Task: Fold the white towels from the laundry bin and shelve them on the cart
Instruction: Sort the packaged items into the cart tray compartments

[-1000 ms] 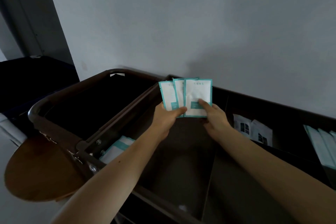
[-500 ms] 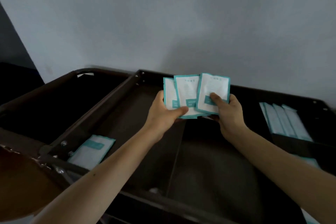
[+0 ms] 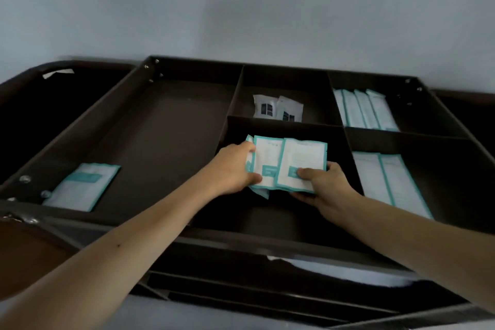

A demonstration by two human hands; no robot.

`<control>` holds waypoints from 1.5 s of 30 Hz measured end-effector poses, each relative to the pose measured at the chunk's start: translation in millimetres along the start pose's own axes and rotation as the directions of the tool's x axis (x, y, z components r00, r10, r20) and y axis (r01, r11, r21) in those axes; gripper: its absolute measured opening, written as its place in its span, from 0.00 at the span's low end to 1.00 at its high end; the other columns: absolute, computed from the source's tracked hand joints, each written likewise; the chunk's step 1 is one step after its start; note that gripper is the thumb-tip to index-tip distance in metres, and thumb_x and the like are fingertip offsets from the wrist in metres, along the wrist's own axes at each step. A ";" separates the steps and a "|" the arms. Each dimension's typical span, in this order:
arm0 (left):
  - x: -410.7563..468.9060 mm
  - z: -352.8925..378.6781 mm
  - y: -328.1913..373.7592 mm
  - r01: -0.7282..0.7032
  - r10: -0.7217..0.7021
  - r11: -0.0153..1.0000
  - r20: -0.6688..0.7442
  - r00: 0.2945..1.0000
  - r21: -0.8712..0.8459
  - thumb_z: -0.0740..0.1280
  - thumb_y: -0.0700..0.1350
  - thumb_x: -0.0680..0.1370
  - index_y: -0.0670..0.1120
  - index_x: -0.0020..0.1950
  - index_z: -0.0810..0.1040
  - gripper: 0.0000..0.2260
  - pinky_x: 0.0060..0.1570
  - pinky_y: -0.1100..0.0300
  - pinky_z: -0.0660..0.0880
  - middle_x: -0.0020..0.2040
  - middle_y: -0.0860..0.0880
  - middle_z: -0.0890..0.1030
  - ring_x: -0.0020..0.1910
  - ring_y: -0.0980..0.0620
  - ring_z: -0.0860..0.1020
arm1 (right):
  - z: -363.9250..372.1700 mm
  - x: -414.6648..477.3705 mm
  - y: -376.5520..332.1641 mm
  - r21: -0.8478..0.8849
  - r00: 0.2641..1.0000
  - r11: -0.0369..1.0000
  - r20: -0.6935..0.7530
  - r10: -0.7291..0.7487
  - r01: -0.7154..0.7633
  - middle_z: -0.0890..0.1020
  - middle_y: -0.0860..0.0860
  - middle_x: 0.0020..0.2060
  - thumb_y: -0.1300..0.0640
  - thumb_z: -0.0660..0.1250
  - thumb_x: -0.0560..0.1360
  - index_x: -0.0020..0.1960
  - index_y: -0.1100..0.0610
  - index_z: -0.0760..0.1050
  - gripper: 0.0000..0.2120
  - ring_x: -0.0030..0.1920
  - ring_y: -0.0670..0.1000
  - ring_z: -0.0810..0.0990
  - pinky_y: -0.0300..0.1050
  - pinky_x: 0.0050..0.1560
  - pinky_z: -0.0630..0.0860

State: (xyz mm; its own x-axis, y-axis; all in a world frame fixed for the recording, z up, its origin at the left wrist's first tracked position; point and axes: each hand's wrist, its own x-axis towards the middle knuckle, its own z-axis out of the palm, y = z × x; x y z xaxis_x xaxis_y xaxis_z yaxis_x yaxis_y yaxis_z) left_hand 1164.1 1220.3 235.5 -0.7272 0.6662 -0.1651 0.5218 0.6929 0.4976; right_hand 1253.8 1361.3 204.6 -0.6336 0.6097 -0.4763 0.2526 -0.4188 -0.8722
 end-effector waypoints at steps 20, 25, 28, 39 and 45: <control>-5.6 17.4 -2.2 -0.200 0.125 0.906 0.216 0.968 0.372 0.59 0.54 0.80 0.49 0.77 0.51 0.29 0.73 0.55 0.55 0.78 0.50 0.51 0.76 0.50 0.54 | -10.4 -7.9 -6.0 -0.799 0.869 0.343 0.469 -0.161 0.494 0.52 0.50 0.74 0.50 0.71 0.72 0.76 0.48 0.47 0.42 0.73 0.55 0.52 0.47 0.71 0.55; -2.5 20.4 -3.7 -0.224 0.107 0.885 0.289 0.951 0.408 0.56 0.56 0.81 0.52 0.78 0.45 0.30 0.75 0.55 0.49 0.78 0.52 0.46 0.77 0.53 0.46 | -14.5 -0.8 -5.1 -0.754 0.773 -0.179 0.628 0.085 0.632 0.39 0.50 0.76 0.40 0.63 0.75 0.77 0.50 0.38 0.43 0.76 0.54 0.39 0.48 0.74 0.43; -2.2 20.5 -2.5 -0.204 0.059 0.875 0.322 0.945 0.439 0.53 0.58 0.81 0.53 0.77 0.41 0.30 0.74 0.54 0.48 0.78 0.54 0.41 0.77 0.53 0.42 | -15.3 2.3 -7.3 -0.793 0.815 -0.190 0.571 0.097 0.579 0.37 0.50 0.76 0.40 0.59 0.77 0.77 0.51 0.37 0.40 0.75 0.55 0.36 0.48 0.74 0.41; -8.3 9.5 2.0 -0.237 0.164 0.893 0.214 0.963 0.383 0.65 0.57 0.76 0.45 0.77 0.41 0.42 0.73 0.59 0.51 0.78 0.49 0.44 0.76 0.52 0.48 | 3.2 1.3 -22.3 -0.813 0.841 -0.218 0.533 0.091 0.539 0.36 0.52 0.76 0.40 0.62 0.75 0.76 0.55 0.34 0.46 0.75 0.54 0.36 0.52 0.75 0.40; -25.8 -40.2 -24.4 -0.188 0.245 0.926 -0.141 0.959 0.327 0.63 0.52 0.78 0.47 0.75 0.60 0.28 0.70 0.66 0.51 0.76 0.50 0.59 0.74 0.54 0.59 | 47.5 -9.2 -59.2 -0.713 0.719 -0.194 0.693 -0.049 0.674 0.43 0.53 0.77 0.46 0.61 0.77 0.77 0.57 0.42 0.39 0.76 0.54 0.40 0.46 0.74 0.41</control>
State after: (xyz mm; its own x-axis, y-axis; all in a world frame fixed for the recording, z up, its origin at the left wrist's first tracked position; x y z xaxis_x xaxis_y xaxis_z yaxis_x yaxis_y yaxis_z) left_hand 1152.2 1175.1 261.8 -0.6328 0.7699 0.0833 0.7659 0.6064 0.2136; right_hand 1209.9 1348.5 266.0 -0.9748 -0.0076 -0.2230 0.0452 0.9719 -0.2311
